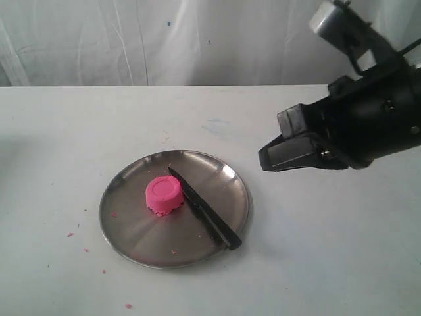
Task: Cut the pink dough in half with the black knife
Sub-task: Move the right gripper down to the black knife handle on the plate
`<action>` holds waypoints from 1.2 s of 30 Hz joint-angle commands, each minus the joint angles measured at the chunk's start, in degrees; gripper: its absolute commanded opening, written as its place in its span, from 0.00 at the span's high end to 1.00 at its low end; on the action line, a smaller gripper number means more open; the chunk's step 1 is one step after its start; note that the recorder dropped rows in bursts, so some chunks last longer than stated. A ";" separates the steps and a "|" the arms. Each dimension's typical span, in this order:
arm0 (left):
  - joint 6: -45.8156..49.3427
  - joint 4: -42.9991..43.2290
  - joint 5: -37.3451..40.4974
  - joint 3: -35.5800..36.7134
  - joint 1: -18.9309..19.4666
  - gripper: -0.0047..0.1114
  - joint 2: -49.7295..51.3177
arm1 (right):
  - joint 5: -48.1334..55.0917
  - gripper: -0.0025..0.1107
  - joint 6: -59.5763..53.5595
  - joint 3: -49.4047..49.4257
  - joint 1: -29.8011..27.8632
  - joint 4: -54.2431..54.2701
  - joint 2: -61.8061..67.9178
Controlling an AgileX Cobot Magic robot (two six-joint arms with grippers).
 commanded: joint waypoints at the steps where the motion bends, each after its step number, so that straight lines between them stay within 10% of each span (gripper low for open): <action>1: -0.20 -0.37 0.03 0.26 -0.06 0.96 -0.29 | 0.43 0.91 -8.92 -0.61 -5.87 5.29 10.60; 13: -0.20 -0.37 0.03 0.26 -0.06 0.96 -0.29 | 0.39 0.85 -22.47 -4.15 -6.99 7.80 23.66; 20: -0.20 -0.37 0.03 0.26 -0.06 0.96 -0.29 | 9.98 0.59 -26.86 -12.80 -6.40 11.34 36.25; 36: -0.20 -0.37 0.03 0.26 -0.06 0.96 -0.29 | 13.29 0.58 -26.60 -24.94 -1.83 5.51 51.69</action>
